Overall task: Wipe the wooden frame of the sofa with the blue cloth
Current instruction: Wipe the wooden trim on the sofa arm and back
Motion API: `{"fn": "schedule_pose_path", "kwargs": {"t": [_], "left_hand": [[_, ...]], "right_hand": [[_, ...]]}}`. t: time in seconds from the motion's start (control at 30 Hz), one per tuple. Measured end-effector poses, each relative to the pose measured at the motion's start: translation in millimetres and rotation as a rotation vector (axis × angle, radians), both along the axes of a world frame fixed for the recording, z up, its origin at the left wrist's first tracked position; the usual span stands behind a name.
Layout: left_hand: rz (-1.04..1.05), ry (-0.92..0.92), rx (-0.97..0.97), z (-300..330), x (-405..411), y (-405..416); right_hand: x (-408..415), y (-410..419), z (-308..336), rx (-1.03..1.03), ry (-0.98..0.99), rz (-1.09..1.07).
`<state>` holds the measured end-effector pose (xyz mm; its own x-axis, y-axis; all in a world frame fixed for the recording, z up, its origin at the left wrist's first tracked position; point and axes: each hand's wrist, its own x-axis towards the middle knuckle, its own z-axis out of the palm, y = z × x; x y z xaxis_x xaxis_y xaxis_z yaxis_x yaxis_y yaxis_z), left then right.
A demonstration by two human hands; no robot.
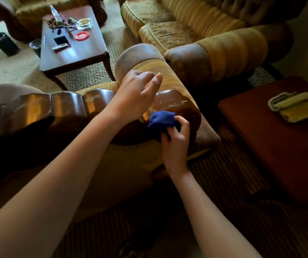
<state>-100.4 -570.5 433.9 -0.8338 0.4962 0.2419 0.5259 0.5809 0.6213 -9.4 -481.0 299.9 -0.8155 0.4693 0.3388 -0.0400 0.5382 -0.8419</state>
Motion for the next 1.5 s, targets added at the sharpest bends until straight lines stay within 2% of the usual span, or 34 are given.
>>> {"fn": "schedule_pose_path", "kwargs": {"t": [0.1, 0.17, 0.23, 0.33, 0.5, 0.6, 0.67, 0.8, 0.9, 1.07, 1.13, 1.2, 1.27, 1.37, 1.43, 1.5], "left_hand": [[0.013, -0.050, -0.154, -7, 5, 2], [-0.025, -0.220, -0.277, -15, 7, 5], [-0.093, -0.462, -0.230, -17, 12, 10], [-0.107, -0.640, 0.051, -13, 13, 16], [0.051, -0.510, 0.121, -2, 9, 18], [0.042, -0.563, 0.190, 3, 7, 18], [0.063, -0.691, 0.357, 8, 6, 22], [0.238, -0.823, 0.589, 14, 2, 40], [0.300, -0.713, 0.589, 17, -4, 44], [0.316, -0.224, 0.196, 32, -12, 51], [0.275, -0.121, 0.084, 42, -14, 58], [0.262, -0.081, 0.000, 53, -18, 69], [0.256, -0.056, -0.008, 63, -23, 83], [0.225, -0.109, 0.145, 76, -27, 106], [0.260, -0.117, 0.241, 79, -32, 116], [0.316, -0.067, 0.243, 82, -37, 120]], "right_hand": [[-8, 24, 28, -0.203, 0.019, -0.044], [-14, 38, 52, -0.546, 0.074, 0.003], [-23, 49, 73, -0.764, 0.049, 0.089], [-31, 60, 95, -0.750, -0.003, 0.296], [-41, 83, 111, -0.593, -0.047, 0.409], [-46, 104, 116, -0.654, -0.094, 0.402], [-50, 116, 118, -0.720, -0.121, 0.406], [-62, 131, 121, -1.008, -0.155, 0.465], [-71, 135, 124, -1.067, -0.154, 0.499], [-80, 145, 123, -0.844, -0.204, 0.452], [-84, 153, 118, -0.752, -0.234, 0.373], [-86, 160, 115, -0.764, -0.243, 0.315], [-86, 163, 116, -0.902, -0.277, 0.385], [-84, 160, 124, -1.053, -0.353, 0.592], [-87, 162, 119, -0.996, -0.324, 0.597], [-94, 168, 109, -0.851, -0.306, 0.477]]}}
